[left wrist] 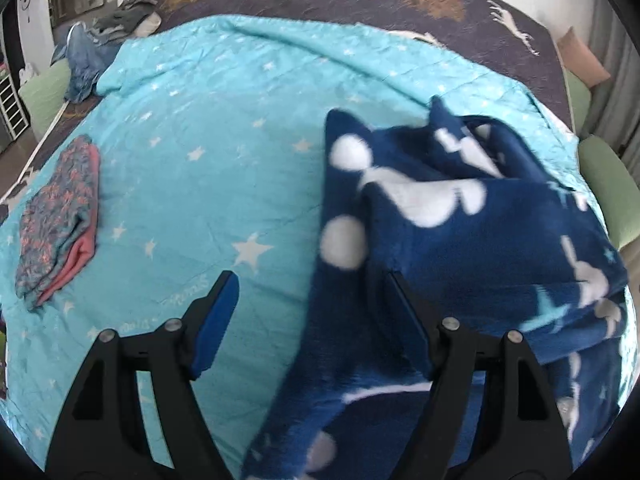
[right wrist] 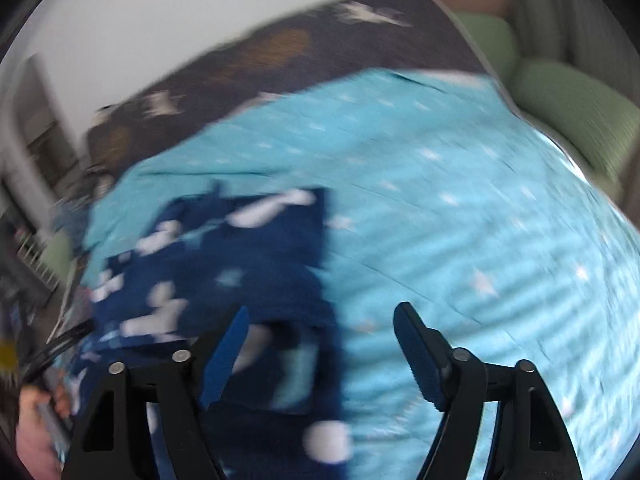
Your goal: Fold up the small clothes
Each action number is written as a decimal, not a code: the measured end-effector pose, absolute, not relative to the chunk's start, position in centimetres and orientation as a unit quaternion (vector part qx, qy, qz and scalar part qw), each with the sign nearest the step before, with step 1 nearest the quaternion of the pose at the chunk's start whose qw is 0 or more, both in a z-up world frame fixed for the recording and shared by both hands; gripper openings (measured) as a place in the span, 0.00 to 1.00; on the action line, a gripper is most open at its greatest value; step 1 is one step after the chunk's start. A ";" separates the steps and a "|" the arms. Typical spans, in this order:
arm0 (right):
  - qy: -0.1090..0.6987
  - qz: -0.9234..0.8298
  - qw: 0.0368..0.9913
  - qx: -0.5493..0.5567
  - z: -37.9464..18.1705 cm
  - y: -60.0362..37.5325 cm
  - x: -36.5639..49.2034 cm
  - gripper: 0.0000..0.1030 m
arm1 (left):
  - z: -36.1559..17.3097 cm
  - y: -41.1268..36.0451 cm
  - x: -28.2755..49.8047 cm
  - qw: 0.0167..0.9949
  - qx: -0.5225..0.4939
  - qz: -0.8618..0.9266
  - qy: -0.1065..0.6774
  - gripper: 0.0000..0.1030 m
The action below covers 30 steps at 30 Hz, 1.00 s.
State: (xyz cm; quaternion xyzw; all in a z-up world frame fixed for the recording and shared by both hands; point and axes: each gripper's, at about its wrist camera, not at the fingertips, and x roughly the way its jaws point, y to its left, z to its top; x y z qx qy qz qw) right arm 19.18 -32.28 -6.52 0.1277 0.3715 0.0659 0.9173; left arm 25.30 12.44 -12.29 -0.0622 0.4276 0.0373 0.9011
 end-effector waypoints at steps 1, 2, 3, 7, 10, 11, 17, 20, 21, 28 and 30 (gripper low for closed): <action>0.371 0.089 0.916 0.122 -6.2 -31.4 19.4 0.48 | -12.7 12.7 25.5 0.900 -0.067 0.040 0.429 0.76; 0.376 0.117 0.912 0.118 -6.3 -30.3 19.9 0.39 | -13.0 13.0 25.6 0.900 -0.072 0.044 0.429 0.80; 0.383 0.129 0.907 0.116 -6.6 -29.7 20.3 0.19 | -13.1 13.3 25.6 0.899 -0.080 0.048 0.427 0.80; 0.452 0.071 0.883 0.105 -10.4 -29.4 23.6 0.02 | -12.5 13.9 24.8 0.896 -0.077 0.070 0.431 0.79; 0.480 0.072 0.858 0.168 -12.2 -31.3 23.6 0.03 | -10.7 13.7 23.2 0.906 -0.082 0.050 0.413 0.79; 0.473 0.079 0.861 0.172 -11.7 -31.6 23.1 0.04 | -9.9 13.4 22.7 0.911 -0.084 0.043 0.403 0.78; 0.424 0.118 0.883 0.163 -7.1 -31.0 22.3 0.09 | -5.0 8.5 22.7 0.932 -0.076 -0.053 0.350 0.79; 0.396 0.138 0.888 0.190 -5.6 -30.5 24.0 0.09 | -5.3 6.2 24.7 0.927 -0.075 -0.076 0.360 0.79; 0.395 0.137 0.889 0.185 -5.6 -29.9 24.8 0.09 | -5.8 5.8 25.2 0.924 -0.075 -0.079 0.366 0.79; 0.468 0.134 0.841 0.237 -13.4 -30.7 28.9 0.00 | -13.0 7.0 28.1 0.909 -0.052 -0.060 0.409 0.79; 0.464 0.150 0.837 0.249 -13.4 -31.4 28.4 0.00 | -12.5 6.9 28.0 0.908 -0.042 -0.051 0.414 0.79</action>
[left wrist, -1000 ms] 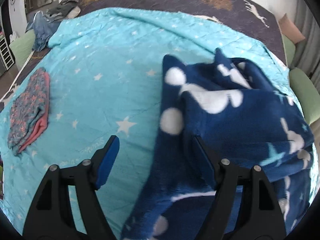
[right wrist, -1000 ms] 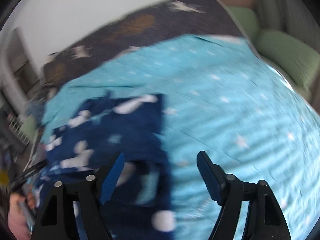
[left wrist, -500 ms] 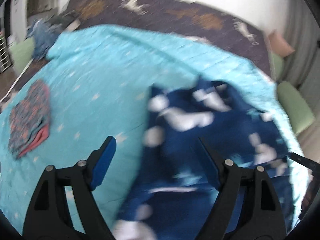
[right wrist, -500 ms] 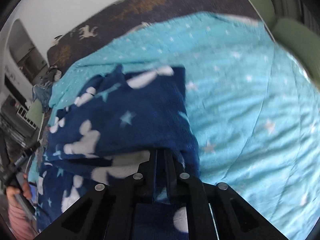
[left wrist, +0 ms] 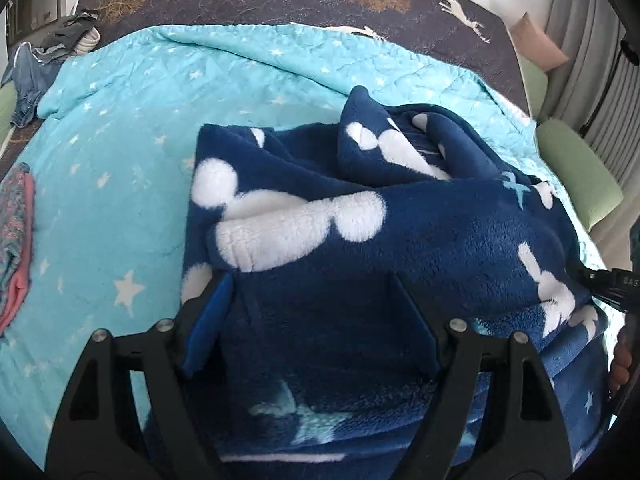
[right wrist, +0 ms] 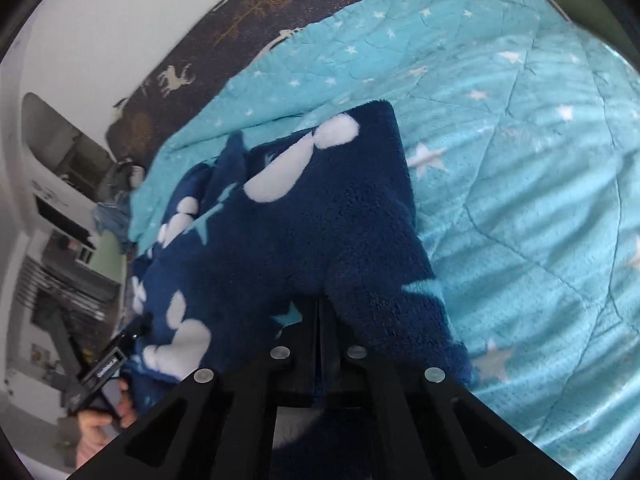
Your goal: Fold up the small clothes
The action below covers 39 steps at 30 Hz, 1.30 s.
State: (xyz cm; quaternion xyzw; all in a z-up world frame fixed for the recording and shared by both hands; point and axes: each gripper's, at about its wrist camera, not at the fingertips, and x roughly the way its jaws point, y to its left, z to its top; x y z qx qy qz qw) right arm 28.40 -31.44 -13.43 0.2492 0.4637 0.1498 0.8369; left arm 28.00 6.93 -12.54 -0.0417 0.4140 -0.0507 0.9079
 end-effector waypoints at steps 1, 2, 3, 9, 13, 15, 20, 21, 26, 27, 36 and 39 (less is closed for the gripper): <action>0.464 0.153 0.836 0.252 -13.4 -31.6 28.2 0.00 | -12.4 6.7 27.9 0.908 -0.028 -0.039 0.417 0.79; 0.463 0.155 0.834 0.258 -13.3 -31.8 28.0 0.00 | -12.3 6.6 27.7 0.908 -0.020 -0.034 0.418 0.79; 0.462 0.156 0.833 0.262 -13.2 -31.9 27.8 0.00 | -12.1 6.6 27.4 0.907 -0.021 -0.034 0.419 0.79; 0.437 0.130 0.867 0.199 -9.7 -32.0 22.7 0.12 | -9.6 8.3 23.4 0.915 -0.061 -0.051 0.395 0.78; 0.426 0.115 0.885 0.150 -7.9 -31.9 19.0 0.16 | -7.7 9.6 19.2 0.925 -0.066 -0.054 0.371 0.79; 0.425 0.111 0.887 0.141 -7.6 -32.4 16.9 0.21 | -7.3 10.4 17.2 0.927 -0.070 -0.054 0.365 0.79; 0.428 0.097 0.889 0.132 -7.9 -32.8 13.0 0.31 | -7.4 12.4 12.1 0.928 -0.067 -0.053 0.362 0.81; 0.428 0.092 0.891 0.124 -8.0 -32.5 12.4 0.32 | -7.5 12.6 11.2 0.929 -0.057 -0.047 0.362 0.81; 0.424 0.099 0.891 0.132 -7.6 -32.3 10.5 0.37 | -7.7 13.3 8.3 0.930 -0.054 -0.043 0.362 0.82; 0.422 0.100 0.891 0.134 -7.4 -32.2 10.4 0.39 | -7.8 13.4 8.2 0.929 -0.057 -0.043 0.363 0.82; 0.413 0.118 0.899 0.092 -5.9 -29.2 11.6 0.47 | -7.5 12.2 9.6 0.925 -0.068 -0.061 0.368 0.82; 0.411 0.127 0.900 0.075 -5.6 -28.3 13.0 0.50 | -7.1 11.0 11.4 0.924 -0.060 -0.071 0.370 0.82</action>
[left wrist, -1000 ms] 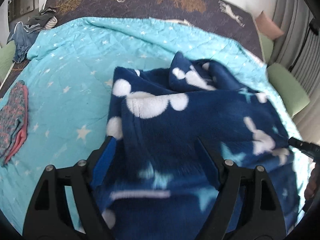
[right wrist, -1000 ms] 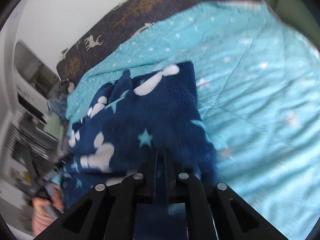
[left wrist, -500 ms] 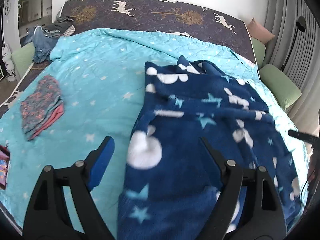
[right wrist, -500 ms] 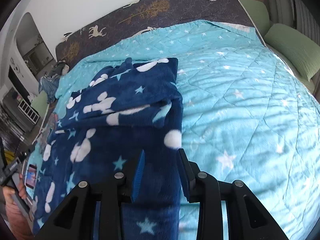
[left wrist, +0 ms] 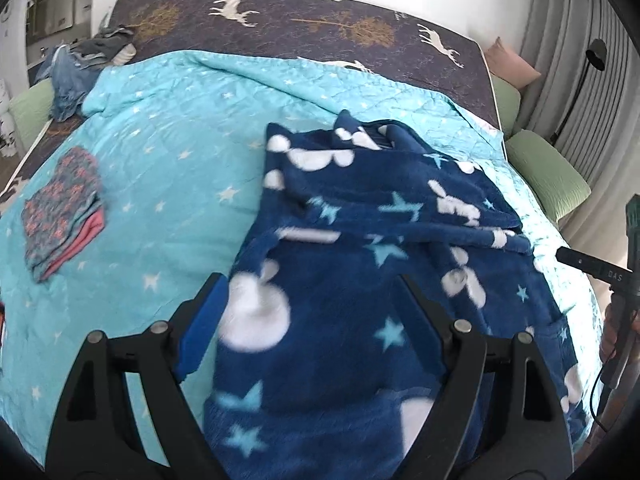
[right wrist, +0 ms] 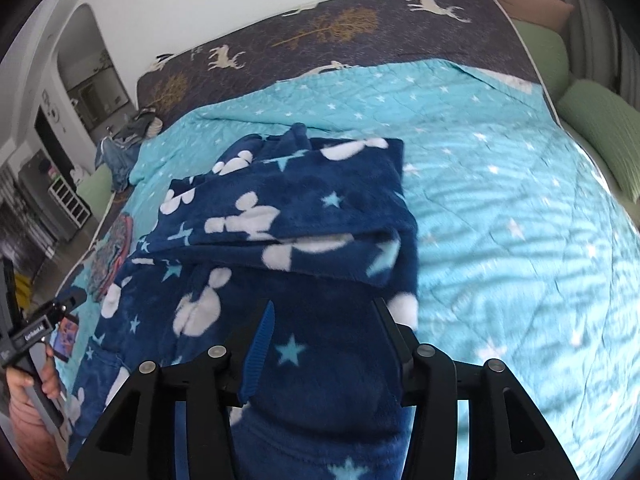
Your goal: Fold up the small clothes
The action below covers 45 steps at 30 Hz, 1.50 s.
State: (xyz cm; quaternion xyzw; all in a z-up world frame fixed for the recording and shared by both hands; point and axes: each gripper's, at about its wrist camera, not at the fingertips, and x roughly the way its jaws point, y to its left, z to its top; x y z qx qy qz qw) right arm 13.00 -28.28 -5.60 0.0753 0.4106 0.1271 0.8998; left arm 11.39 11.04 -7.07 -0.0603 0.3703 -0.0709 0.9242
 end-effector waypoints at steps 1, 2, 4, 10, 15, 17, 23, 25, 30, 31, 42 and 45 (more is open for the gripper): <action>0.411 0.132 0.899 0.072 -5.5 -28.0 13.7 0.51 | -6.6 10.5 12.7 0.924 -0.061 -0.077 0.369 0.82; 0.410 0.139 0.899 0.070 -5.3 -27.7 14.7 0.51 | -6.3 10.2 13.9 0.924 -0.064 -0.083 0.367 0.82; 0.408 0.163 0.895 0.077 -4.6 -27.2 17.7 0.52 | -5.5 9.2 17.3 0.921 -0.070 -0.100 0.370 0.82; 0.424 0.195 0.874 0.136 -3.7 -25.7 31.0 0.65 | -5.7 7.2 31.3 0.906 -0.104 -0.097 0.399 0.82; 0.468 0.182 0.845 0.184 -6.9 -24.5 41.3 0.66 | -9.2 7.0 40.8 0.874 -0.169 -0.065 0.450 0.81; 0.474 0.184 0.833 0.218 -8.5 -24.2 44.1 0.67 | -10.5 6.3 43.2 0.864 -0.186 -0.081 0.461 0.82; 0.486 0.225 0.811 0.235 -11.0 -21.1 49.3 0.69 | -12.9 4.7 46.5 0.838 -0.220 -0.136 0.480 0.64; 0.479 0.229 0.817 0.226 -10.8 -20.1 50.0 0.11 | -13.2 4.0 47.0 0.830 -0.213 -0.171 0.485 0.23; 0.477 0.193 0.808 0.286 -11.8 -21.8 50.4 0.05 | -15.2 7.9 47.0 0.821 -0.292 -0.181 0.455 0.13; 0.487 0.176 0.802 0.298 -12.8 -22.8 50.5 0.05 | -16.0 9.2 47.3 0.810 -0.329 -0.174 0.452 0.12; 0.457 0.180 0.825 0.282 -10.4 -24.0 48.4 0.12 | -12.2 7.8 45.8 0.829 -0.307 -0.190 0.427 0.39; 0.436 0.211 0.832 0.271 -8.5 -22.6 48.5 0.12 | -11.4 7.5 46.6 0.838 -0.309 -0.176 0.414 0.45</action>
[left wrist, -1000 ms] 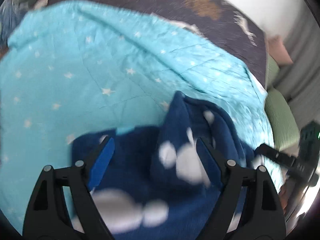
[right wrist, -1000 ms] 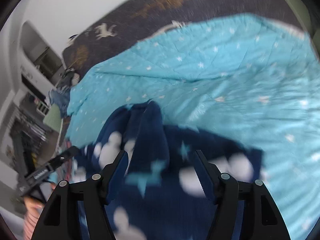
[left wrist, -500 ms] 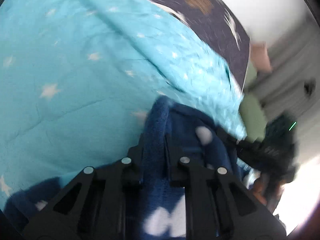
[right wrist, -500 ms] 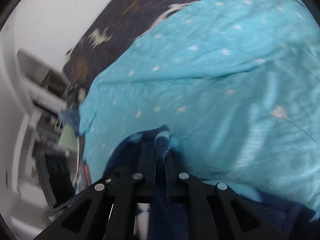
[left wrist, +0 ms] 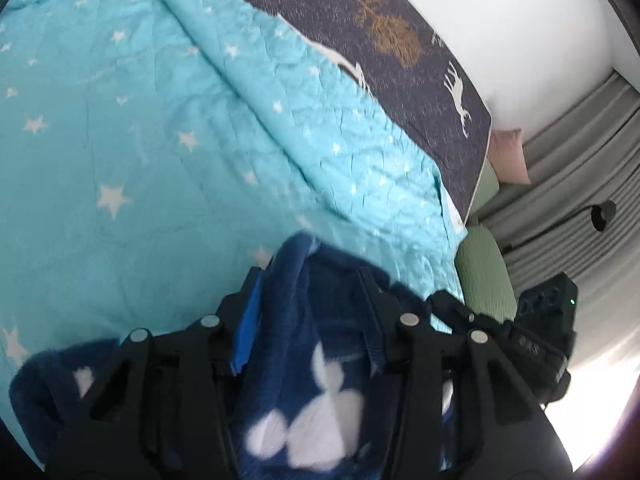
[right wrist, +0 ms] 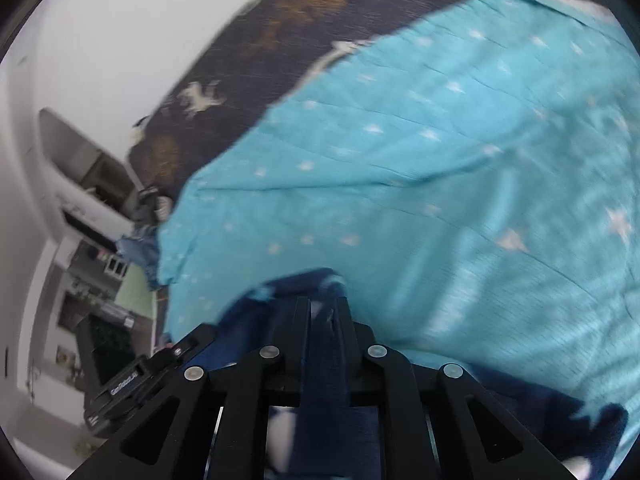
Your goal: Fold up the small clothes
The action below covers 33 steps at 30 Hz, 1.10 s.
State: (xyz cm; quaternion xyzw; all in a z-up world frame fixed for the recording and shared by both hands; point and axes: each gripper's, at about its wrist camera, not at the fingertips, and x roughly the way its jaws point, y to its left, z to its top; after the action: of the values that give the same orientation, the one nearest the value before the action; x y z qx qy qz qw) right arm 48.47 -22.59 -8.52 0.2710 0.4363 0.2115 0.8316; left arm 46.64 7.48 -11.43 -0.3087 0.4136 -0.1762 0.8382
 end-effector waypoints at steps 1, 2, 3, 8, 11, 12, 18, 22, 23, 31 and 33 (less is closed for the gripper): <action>0.439 0.221 0.829 0.267 -8.3 -21.7 48.9 0.12 | -11.3 7.4 47.0 0.838 -0.313 -0.173 0.412 0.45; 0.441 0.224 0.828 0.263 -8.3 -21.0 49.3 0.12 | -11.2 7.4 47.3 0.839 -0.319 -0.172 0.405 0.45; 0.442 0.227 0.830 0.254 -8.3 -19.9 49.8 0.12 | -11.3 7.3 47.5 0.841 -0.318 -0.174 0.401 0.45; 0.491 0.147 0.840 0.178 -12.3 -18.1 51.4 0.07 | -15.0 5.4 49.5 0.869 -0.177 -0.086 0.454 0.44; 0.487 0.159 0.823 0.247 -14.6 -20.5 51.6 0.06 | -14.5 5.5 49.3 0.869 -0.172 -0.084 0.456 0.44; 0.492 0.160 0.816 0.258 -14.5 -21.0 51.5 0.06 | -14.0 5.4 49.1 0.872 -0.161 -0.080 0.455 0.43; 0.458 0.219 0.830 0.233 -8.6 -22.7 45.4 0.16 | -8.0 6.9 41.5 0.890 -0.187 -0.164 0.381 0.47; 0.490 0.221 0.821 0.193 -9.6 -22.5 41.1 0.35 | -11.0 5.2 40.6 0.876 -0.126 -0.123 0.449 0.60; 0.534 0.176 0.810 0.165 -11.6 -22.4 41.1 0.31 | -12.3 5.2 40.2 0.861 -0.128 -0.094 0.483 0.54; 0.457 0.147 0.870 0.112 -6.1 -29.2 29.9 0.50 | -6.6 8.8 27.0 0.888 -0.191 -0.198 0.369 0.75; 0.451 0.125 0.882 0.055 -5.1 -29.8 27.5 0.51 | -6.5 10.6 24.8 0.895 -0.200 -0.182 0.356 0.78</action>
State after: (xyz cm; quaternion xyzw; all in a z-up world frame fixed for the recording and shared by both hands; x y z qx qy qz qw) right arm 27.52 -29.82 -5.15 0.0547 0.4509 0.1255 0.8820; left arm 24.84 10.64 -6.55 -0.1999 0.3559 -0.1821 0.8945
